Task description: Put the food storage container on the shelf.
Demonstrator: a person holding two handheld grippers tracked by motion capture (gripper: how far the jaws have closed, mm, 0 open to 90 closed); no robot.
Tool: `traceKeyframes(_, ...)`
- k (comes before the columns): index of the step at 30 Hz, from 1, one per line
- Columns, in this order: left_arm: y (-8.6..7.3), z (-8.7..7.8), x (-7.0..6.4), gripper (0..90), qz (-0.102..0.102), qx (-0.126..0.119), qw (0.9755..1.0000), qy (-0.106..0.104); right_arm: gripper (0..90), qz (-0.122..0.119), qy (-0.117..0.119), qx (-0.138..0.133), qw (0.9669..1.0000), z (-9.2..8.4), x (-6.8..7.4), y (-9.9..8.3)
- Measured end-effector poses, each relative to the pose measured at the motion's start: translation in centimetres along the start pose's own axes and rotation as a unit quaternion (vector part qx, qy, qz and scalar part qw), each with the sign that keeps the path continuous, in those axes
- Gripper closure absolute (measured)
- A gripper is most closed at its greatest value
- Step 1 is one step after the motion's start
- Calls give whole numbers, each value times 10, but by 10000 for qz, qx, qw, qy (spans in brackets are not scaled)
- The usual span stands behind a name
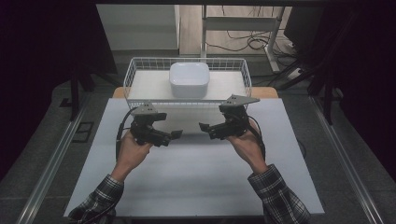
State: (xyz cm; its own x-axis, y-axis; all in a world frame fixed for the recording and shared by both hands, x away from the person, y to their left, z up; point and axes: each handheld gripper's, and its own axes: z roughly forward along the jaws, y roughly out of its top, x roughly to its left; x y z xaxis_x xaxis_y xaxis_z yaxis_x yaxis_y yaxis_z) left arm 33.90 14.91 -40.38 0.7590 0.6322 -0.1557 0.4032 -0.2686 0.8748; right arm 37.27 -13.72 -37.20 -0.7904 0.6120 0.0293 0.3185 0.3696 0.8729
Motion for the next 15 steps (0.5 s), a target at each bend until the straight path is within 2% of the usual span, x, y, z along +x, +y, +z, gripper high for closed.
traceKeyframes(3,-9,2,-3,47,7,-12,10000,-71,0,-4,8,11,10000,1,3,-7)
traceKeyframes(10,-23,6,-8,48,1,37,10000,-37,0,-36,9,52,10000,4,9,-21)
traceKeyframes(15,-40,11,-10,47,-65,37,9999,-92,0,-24,31,86,10000,6,12,-34)
